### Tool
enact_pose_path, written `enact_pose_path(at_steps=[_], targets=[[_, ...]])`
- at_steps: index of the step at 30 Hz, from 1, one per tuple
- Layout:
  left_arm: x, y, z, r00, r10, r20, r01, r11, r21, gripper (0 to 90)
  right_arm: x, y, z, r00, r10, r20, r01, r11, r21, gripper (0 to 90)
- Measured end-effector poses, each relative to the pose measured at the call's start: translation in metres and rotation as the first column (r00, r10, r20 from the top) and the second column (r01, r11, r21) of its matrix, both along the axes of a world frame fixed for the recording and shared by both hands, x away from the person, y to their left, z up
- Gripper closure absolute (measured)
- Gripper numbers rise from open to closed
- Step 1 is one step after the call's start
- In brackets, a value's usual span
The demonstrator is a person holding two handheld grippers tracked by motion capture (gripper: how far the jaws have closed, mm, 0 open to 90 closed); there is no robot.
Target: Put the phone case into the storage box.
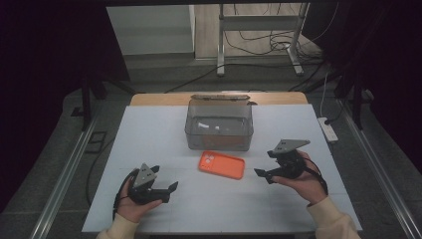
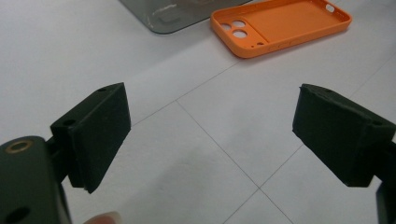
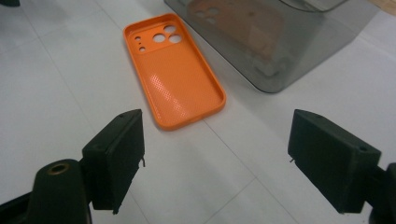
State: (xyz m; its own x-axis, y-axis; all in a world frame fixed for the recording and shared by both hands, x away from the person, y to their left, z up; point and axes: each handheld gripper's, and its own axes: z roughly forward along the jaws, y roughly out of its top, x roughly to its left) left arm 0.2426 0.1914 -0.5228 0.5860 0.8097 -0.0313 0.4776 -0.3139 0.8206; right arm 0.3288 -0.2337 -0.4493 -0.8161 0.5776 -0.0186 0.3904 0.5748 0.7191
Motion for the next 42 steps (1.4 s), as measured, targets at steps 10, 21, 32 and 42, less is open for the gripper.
enact_pose_path(at_steps=[10,21,32,42], targets=[[0.000,0.000,0.000,1.0000,-0.004,0.001,0.004,1.0000,0.000,11.7,0.012,0.015,0.007,0.9962,0.079,-0.037,-0.082,0.993,-0.080,18.2],[-0.001,0.000,0.000,1.0000,-0.007,0.001,0.007,1.0000,0.001,11.8,0.015,0.031,0.015,0.9901,0.133,-0.045,-0.137,0.982,-0.126,19.9],[-0.001,0.000,0.000,1.0000,-0.007,0.002,0.007,1.0000,0.001,11.7,0.028,0.045,0.021,0.9849,0.156,-0.075,-0.165,0.977,-0.135,22.6],[-0.001,-0.001,0.000,0.9999,-0.008,0.006,0.008,1.0000,-0.001,11.6,0.039,0.051,0.027,0.9862,0.156,-0.055,-0.162,0.980,-0.118,23.3]])
